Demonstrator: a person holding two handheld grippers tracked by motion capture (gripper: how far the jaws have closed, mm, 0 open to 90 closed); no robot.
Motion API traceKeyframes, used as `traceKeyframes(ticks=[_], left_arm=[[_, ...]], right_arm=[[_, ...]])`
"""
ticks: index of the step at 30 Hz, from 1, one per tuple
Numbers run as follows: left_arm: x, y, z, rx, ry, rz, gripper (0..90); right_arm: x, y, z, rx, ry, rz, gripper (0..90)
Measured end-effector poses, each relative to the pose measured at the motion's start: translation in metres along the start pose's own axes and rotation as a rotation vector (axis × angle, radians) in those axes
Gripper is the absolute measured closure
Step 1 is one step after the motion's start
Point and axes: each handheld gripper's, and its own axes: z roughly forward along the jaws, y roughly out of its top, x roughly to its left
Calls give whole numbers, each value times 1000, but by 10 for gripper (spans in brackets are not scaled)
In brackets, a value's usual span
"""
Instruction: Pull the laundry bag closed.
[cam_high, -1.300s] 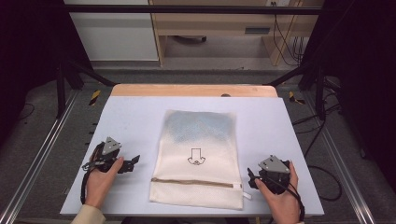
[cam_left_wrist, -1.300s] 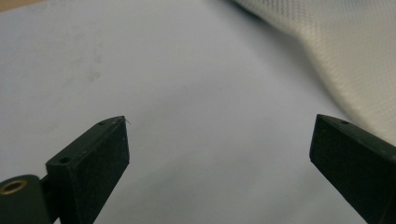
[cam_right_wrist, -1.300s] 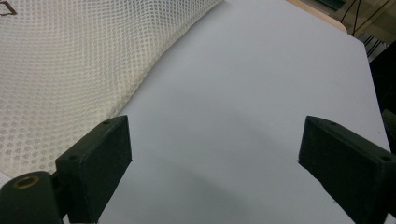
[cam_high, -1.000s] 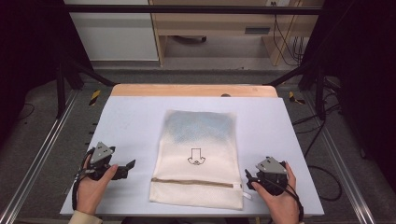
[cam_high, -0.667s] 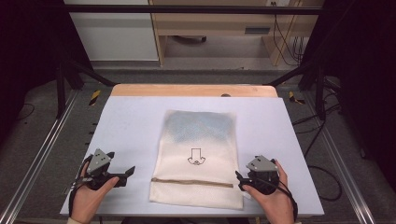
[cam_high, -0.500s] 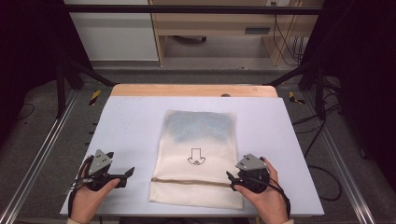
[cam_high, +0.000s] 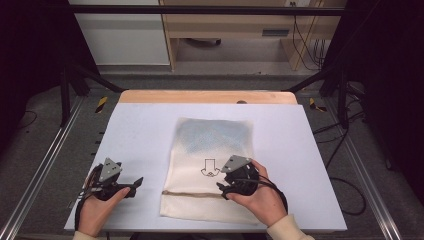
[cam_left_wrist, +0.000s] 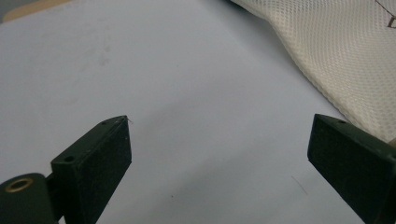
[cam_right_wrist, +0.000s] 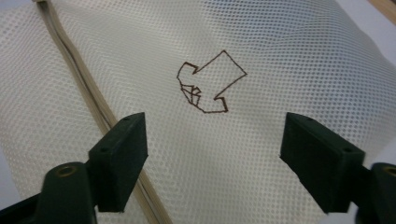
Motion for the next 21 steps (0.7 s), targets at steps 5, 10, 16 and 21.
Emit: traceKeyframes(ticks=[5, 10, 16, 21], left_arm=[[-2, 0, 3, 6, -4, 17, 50], [-2, 2, 4, 2, 1, 13, 45], [0, 1, 4, 3, 11, 9, 53], [3, 0, 5, 19, 13, -4, 63]], right_arm=[[7, 20, 12, 46, 44, -53, 308], [16, 38, 20, 74, 85, -111, 368], [32, 56, 27, 98, 135, -176, 520], [41, 67, 35, 115, 184, -192, 604]])
